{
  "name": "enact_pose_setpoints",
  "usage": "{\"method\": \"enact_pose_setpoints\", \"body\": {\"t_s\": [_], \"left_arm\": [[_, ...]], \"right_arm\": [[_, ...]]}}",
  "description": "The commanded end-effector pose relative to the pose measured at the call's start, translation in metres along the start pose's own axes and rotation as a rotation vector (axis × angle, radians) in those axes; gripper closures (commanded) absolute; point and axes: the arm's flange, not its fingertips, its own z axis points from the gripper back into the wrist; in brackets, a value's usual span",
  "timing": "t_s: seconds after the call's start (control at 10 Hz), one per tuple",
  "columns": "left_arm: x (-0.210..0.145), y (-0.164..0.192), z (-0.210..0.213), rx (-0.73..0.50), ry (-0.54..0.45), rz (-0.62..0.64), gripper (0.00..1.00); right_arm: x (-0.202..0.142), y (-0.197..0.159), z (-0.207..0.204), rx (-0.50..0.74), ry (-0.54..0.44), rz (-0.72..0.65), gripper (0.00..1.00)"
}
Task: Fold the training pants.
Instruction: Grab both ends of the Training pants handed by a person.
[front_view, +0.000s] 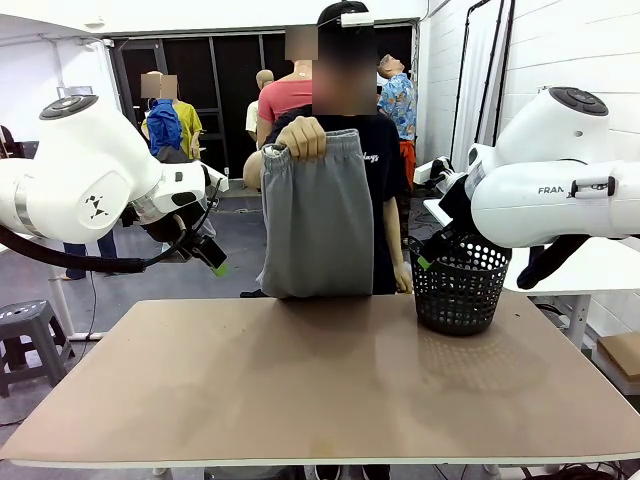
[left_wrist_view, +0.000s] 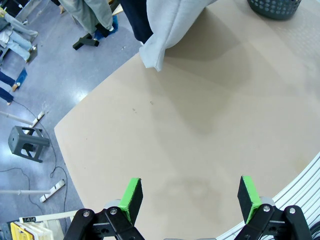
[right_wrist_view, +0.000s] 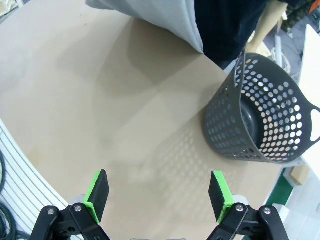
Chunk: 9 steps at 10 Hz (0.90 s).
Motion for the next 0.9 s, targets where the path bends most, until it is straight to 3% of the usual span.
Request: {"method": "enact_pose_setpoints", "body": {"t_s": [0.0,0.8], "left_arm": [[0.0002,-0.0007,-0.0007,-0.005,-0.003,-0.002,0.0],[0.0002,-0.0007,-0.0007,-0.005,-0.003,-0.002,0.0]], "right_arm": [[-0.0004,-0.0002,-0.0025,0.007,0.004,-0.001,0.0],[-0.0004,-0.0002,-0.0025,0.007,0.004,-0.001,0.0]]}}
